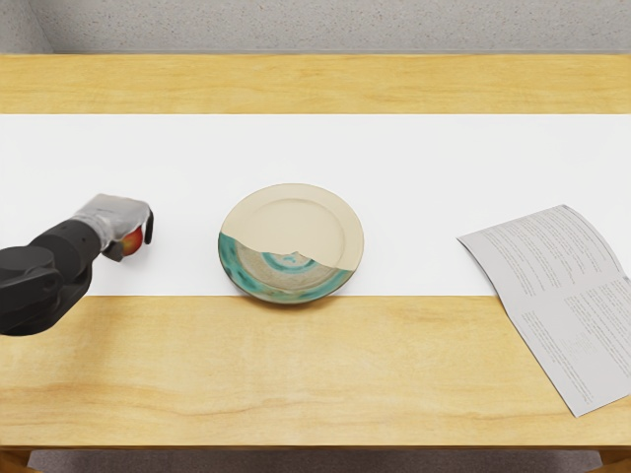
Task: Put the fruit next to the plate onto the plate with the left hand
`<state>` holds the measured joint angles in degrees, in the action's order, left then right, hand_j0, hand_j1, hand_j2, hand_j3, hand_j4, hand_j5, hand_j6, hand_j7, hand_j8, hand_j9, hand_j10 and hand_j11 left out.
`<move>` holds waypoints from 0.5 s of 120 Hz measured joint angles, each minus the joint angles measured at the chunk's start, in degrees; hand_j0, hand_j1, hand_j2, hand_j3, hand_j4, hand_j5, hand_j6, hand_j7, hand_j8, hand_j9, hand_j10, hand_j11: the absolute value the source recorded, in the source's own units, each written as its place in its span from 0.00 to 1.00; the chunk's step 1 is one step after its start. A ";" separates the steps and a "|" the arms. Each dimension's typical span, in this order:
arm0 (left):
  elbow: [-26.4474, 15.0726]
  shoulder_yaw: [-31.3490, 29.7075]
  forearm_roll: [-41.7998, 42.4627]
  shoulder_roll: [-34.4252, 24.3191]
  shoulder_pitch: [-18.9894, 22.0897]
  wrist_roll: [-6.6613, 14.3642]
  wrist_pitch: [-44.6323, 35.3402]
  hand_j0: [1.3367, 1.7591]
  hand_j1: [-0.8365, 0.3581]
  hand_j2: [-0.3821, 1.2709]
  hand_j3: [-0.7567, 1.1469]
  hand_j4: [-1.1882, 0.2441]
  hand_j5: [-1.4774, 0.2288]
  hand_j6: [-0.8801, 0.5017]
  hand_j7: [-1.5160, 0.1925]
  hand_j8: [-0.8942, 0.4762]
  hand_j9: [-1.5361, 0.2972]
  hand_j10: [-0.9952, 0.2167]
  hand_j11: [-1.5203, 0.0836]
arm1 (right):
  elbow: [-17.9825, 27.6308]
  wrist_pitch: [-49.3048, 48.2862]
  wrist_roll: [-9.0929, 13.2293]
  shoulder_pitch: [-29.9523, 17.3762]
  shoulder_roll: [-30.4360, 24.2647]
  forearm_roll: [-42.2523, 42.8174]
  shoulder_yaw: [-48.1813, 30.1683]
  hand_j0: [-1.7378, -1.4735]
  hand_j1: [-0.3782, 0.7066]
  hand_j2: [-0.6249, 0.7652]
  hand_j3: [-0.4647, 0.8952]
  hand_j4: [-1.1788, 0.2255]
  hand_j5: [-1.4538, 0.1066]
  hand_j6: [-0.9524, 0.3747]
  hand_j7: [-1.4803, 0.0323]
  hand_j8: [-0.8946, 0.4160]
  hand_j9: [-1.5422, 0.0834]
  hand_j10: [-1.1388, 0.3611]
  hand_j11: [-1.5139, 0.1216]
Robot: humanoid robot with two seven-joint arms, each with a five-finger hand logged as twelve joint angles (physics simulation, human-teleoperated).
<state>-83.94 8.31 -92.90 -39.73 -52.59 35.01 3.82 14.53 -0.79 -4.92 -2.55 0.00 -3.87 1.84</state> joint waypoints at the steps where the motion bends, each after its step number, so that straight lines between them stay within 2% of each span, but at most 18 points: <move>1: 0.00 -0.01 0.01 0.04 -0.02 0.00 0.01 0.75 0.41 0.35 0.40 0.37 0.36 0.36 0.38 0.39 0.37 0.39 0.41 | 0.00 0.00 0.00 0.00 0.00 0.00 0.00 0.30 0.07 0.44 0.34 0.81 0.90 0.69 0.95 0.65 0.92 0.74 0.90; 7: -0.03 0.00 0.13 0.09 -0.96 -0.01 0.03 0.75 0.41 0.33 0.40 0.36 0.34 0.37 0.36 0.40 0.35 0.39 0.38 | 0.00 0.00 0.00 0.00 0.00 0.00 0.00 0.30 0.07 0.44 0.34 0.81 0.90 0.69 0.95 0.65 0.92 0.74 0.90; 17: -0.08 0.06 0.46 0.48 -4.79 -0.03 0.06 0.74 0.41 0.33 0.40 0.34 0.31 0.39 0.34 0.42 0.32 0.40 0.35 | 0.00 0.00 0.00 0.00 0.00 0.00 0.00 0.30 0.07 0.44 0.34 0.81 0.90 0.69 0.95 0.65 0.92 0.74 0.90; 22: -0.11 0.08 0.85 1.47 -6.60 -0.03 0.06 0.74 0.40 0.36 0.40 0.33 0.30 0.39 0.33 0.43 0.31 0.41 0.34 | 0.00 0.00 0.00 0.00 0.00 0.00 0.00 0.30 0.07 0.44 0.34 0.81 0.90 0.69 0.95 0.65 0.92 0.74 0.90; 27: -0.12 0.09 1.29 3.82 -8.51 -0.03 0.09 0.74 0.39 0.35 0.40 0.32 0.29 0.41 0.32 0.44 0.30 0.42 0.33 | 0.01 0.00 0.00 0.00 0.00 0.00 0.00 0.30 0.07 0.44 0.34 0.81 0.90 0.69 0.95 0.65 0.92 0.74 0.90; 36: -0.13 0.10 2.15 8.63 -11.59 -0.05 0.09 0.74 0.37 0.41 0.40 0.32 0.28 0.42 0.31 0.46 0.29 0.44 0.32 | 0.02 0.00 0.00 0.00 0.00 0.00 0.00 0.30 0.07 0.44 0.34 0.81 0.90 0.69 0.95 0.65 0.92 0.74 0.90; 60: -0.27 0.11 3.20 16.43 -12.87 -0.01 0.37 0.72 0.33 0.41 0.40 0.32 0.27 0.44 0.30 0.48 0.28 0.47 0.30 | 0.01 0.00 0.00 0.00 0.00 0.00 0.00 0.30 0.07 0.44 0.34 0.81 0.90 0.69 0.95 0.65 0.92 0.74 0.90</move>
<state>-84.21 8.42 -89.69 -23.30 -65.46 35.00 4.19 14.54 -0.79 -4.92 -2.55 0.00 -3.87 1.85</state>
